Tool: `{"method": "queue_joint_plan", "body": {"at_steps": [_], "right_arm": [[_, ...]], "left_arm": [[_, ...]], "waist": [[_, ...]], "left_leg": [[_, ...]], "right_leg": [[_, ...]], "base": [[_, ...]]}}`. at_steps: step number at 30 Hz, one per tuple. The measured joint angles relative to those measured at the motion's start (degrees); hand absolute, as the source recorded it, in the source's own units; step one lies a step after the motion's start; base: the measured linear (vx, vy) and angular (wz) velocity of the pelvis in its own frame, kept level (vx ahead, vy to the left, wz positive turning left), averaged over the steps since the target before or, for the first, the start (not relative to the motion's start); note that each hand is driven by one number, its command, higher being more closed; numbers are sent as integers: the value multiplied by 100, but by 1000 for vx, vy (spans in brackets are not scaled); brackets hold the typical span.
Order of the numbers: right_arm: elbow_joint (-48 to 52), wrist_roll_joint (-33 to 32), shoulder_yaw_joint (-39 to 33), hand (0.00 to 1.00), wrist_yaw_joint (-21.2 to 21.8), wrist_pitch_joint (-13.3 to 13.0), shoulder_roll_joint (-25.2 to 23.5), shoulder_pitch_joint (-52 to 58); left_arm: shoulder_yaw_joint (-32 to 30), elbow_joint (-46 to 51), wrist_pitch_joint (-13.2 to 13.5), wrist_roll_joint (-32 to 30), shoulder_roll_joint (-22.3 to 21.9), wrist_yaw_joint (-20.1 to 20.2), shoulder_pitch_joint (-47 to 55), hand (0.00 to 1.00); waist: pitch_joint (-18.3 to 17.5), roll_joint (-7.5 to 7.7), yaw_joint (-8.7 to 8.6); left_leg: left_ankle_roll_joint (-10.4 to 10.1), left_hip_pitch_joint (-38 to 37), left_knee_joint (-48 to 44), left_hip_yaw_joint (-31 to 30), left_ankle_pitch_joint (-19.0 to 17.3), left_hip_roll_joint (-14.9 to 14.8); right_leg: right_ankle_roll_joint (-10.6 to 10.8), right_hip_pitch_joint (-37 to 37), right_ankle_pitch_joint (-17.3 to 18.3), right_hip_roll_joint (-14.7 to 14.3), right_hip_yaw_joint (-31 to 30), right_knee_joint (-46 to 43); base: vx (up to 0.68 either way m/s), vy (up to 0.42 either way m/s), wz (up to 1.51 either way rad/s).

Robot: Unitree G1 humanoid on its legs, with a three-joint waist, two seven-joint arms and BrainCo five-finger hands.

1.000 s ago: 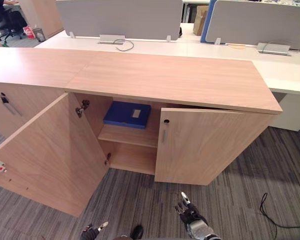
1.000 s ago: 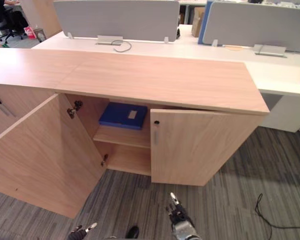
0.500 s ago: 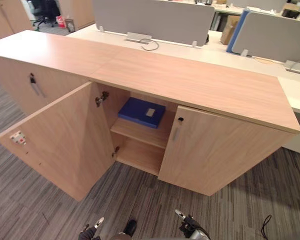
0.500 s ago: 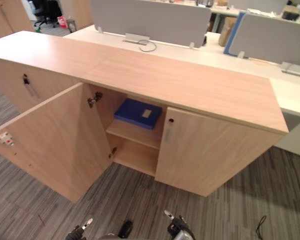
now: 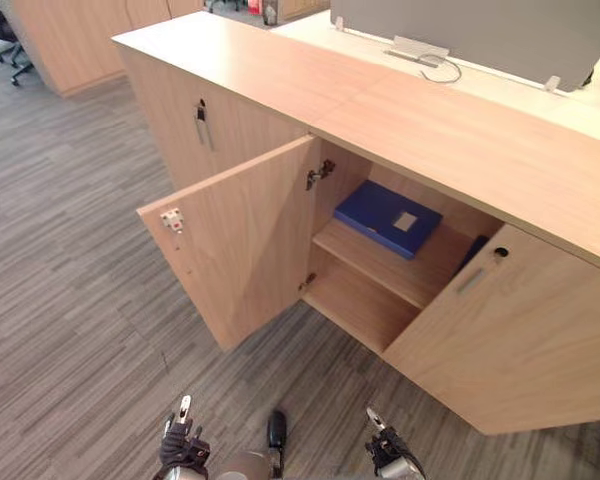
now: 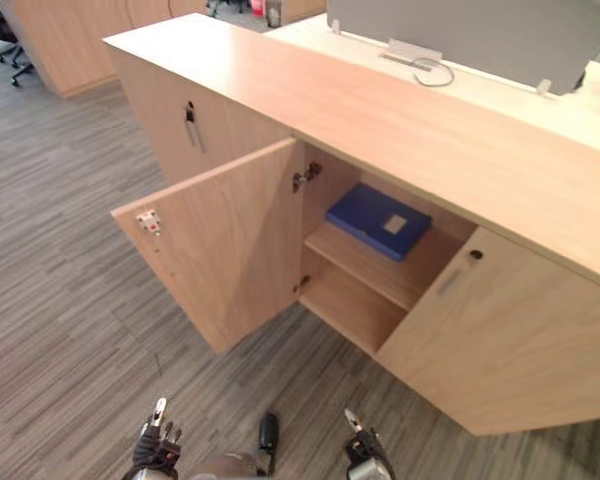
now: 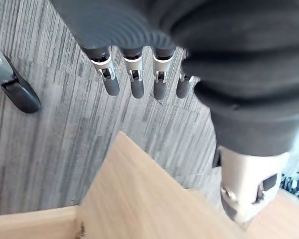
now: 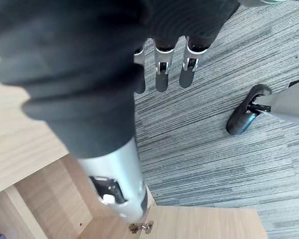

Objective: Walk over to the cabinet, pick up the folder, carry it to the office cabinet, place the folder inside the office cabinet, then close the office cabinet door

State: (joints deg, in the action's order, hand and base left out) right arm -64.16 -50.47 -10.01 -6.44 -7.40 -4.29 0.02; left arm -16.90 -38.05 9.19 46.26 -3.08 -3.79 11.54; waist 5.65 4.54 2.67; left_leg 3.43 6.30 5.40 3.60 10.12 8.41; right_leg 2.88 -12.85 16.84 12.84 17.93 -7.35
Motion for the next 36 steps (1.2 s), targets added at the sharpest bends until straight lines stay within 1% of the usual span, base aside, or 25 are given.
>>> {"method": "queue_joint_plan", "body": {"at_steps": [1, 2, 3, 4, 5, 7, 9, 11, 12, 13, 14, 15, 16, 18, 19, 22, 24, 26, 27, 31, 32, 34, 36], "right_arm": [[20, 2, -69, 0, 4, 9, -1, 13], [45, 15, -241, 0, 5, 54, -5, 38], [54, 26, -264, 0, 5, 66, -5, 56], [97, 200, -420, 0, 7, 129, -7, 85], [98, 243, -468, 0, 7, 138, -9, 101], [116, 456, -664, 0, 7, 187, -15, 136], [155, 587, -833, 0, 15, 245, -18, 194], [258, 692, -924, 0, 32, 270, -15, 286], [285, 697, -942, 0, 61, 273, -15, 321], [363, 705, -1084, 0, 122, 293, -22, 366], [374, 719, -1135, 0, 144, 301, -17, 376], [373, 813, -1153, 0, 237, 337, 65, 432], [368, 891, -1310, 0, 310, 393, 70, 447], [368, 892, -1378, 0, 412, 424, 80, 499], [368, 902, -1523, 0, 484, 460, 73, 510], [313, 923, -1781, 0, 570, 527, 75, 623], [247, 975, -1968, 0, 625, 572, 87, 654], [198, 1017, -2259, 0, 641, 622, 83, 664], [186, 1018, -2278, 0, 643, 624, 83, 664], [86, 1111, -2910, 0, 746, 641, 67, 625], [79, 1111, -2975, 0, 749, 641, 69, 634], [33, 1110, -3351, 0, 758, 660, 89, 644], [31, 1107, -3503, 0, 766, 685, 137, 672]], "left_arm": [[-5, 74, 2, 66, -4, 1, 5, 0], [-5, 173, 1, 147, 3, 1, 19, 0], [2, 252, -2, 171, 15, 0, 43, 0], [19, 564, -21, 208, 42, -14, 126, 0], [20, 712, -27, 213, 46, -18, 159, 0], [12, 1271, -36, 15, 57, -82, 234, 0], [-95, 1821, -48, -679, 128, -187, 246, 0], [-300, 2336, -93, -1799, 237, -330, 187, 0], [-359, 2417, -108, -2054, 286, -349, 157, 0], [-485, 2504, -138, -2513, 406, -369, 60, 0], [-547, 2528, -155, -2729, 471, -380, 0, 0], [-736, 2578, -280, -3373, 710, -417, -200, 0], [-791, 2637, -346, -3760, 897, -413, -278, 0], [-823, 2634, -412, -4114, 1101, -402, -384, 0], [-848, 2612, -459, -4270, 1223, -398, -477, 0], [-884, 2297, -531, -4401, 1548, -328, -728, 0], [-928, 1893, -565, -4402, 1785, -319, -875, 0], [-1027, 1198, -628, -4398, 2115, -269, -1106, 0], [-1036, 1035, -646, -4398, 2202, -250, -1177, 0], [-1258, -73, -662, -4352, 2801, -96, -1684, 0], [-1304, -244, -664, -4306, 2894, -80, -1746, 0], [-1469, -883, -685, -4159, 3191, -8, -1970, 0], [-1494, -1194, -726, -4070, 3269, 133, -2013, 0]], "waist": [[7, 16, 4], [-9, 15, 8], [-18, 11, 7], [-31, 7, 9], [-63, 2, 7], [-112, -26, 11], [-157, -87, 34], [-231, -167, 13], [-254, -188, 7], [-307, -233, 1], [-325, -260, -6], [-432, -315, -25], [-503, -344, -28], [-564, -359, -30], [-577, -357, -31], [-671, -349, -36], [-711, -353, -32], [-732, -372, -19], [-732, -373, -14], [-733, -417, 16], [-740, -430, 16], [-761, -446, 24], [-762, -470, 34]], "left_leg": [[45, -24, 0, 0, 46, 21], [67, -64, 0, 2, 65, 24], [67, -85, 0, 4, 65, 17], [87, -142, 1, 32, 47, -12], [94, -144, 2, 46, 34, -29], [93, -169, 1, 107, -16, -114], [63, -277, 1, 258, -99, -216], [27, -438, 3, 442, -199, -313], [15, -460, 3, 485, -219, -331], [-9, -473, 3, 558, -245, -363], [-19, -474, 3, 589, -255, -378], [-58, -450, 3, 678, -280, -453], [-86, -450, 3, 743, -299, -508], [-124, -481, 3, 810, -324, -561], [-154, -514, 3, 850, -344, -599], [-222, -550, 1, 918, -364, -662], [-237, -598, -1, 1002, -356, -688], [-227, -690, -29, 1160, -372, -726], [-226, -708, -30, 1177, -372, -739], [-228, -845, -34, 1296, -371, -960], [-229, -856, -34, 1310, -370, -985], [-239, -904, -34, 1395, -367, -1065], [-266, -930, -33, 1481, -366, -1074]], "right_leg": [[63, -32, -40, 18, 0, -16], [71, -33, -137, 26, -30, -76], [104, -28, -196, 26, -37, -105], [193, -41, -317, 17, -80, -139], [206, -35, -360, 5, -86, -147], [213, -10, -498, -52, -106, -151], [188, 1, -584, -88, -166, -207], [188, 0, -626, -104, -286, -305], [188, 5, -626, -107, -296, -319], [188, 27, -627, -115, -306, -314], [188, 41, -627, -121, -321, -309], [187, 130, -628, -165, -444, -305], [187, 168, -628, -201, -505, -298], [184, 173, -630, -243, -584, -286], [183, 168, -630, -267, -607, -281], [179, 169, -633, -291, -748, -251], [176, 164, -634, -305, -824, -218], [172, 149, -635, -338, -962, -202], [168, 148, -636, -345, -997, -203], [-41, 145, -769, -508, -1244, -200], [-63, 149, -784, -530, -1273, -196], [-76, 158, -799, -591, -1425, -185], [-76, 173, -801, -609, -1525, -155]], "base": [[82, 15, 25], [50, 20, 2], [60, 29, -11], [47, 24, -13], [66, 26, -19], [53, 13, -22], [31, -3, -44], [37, -13, -52], [29, -23, -43], [12, -15, -29], [21, -44, -40], [33, -71, -39], [43, -84, -38], [50, -77, -25], [51, -79, -23], [59, -75, -18], [70, -64, -28], [68, -62, -35], [59, -67, -29], [24, -89, -26], [-27, -74, -30], [-53, -100, -28], [-76, -59, -31]]}}
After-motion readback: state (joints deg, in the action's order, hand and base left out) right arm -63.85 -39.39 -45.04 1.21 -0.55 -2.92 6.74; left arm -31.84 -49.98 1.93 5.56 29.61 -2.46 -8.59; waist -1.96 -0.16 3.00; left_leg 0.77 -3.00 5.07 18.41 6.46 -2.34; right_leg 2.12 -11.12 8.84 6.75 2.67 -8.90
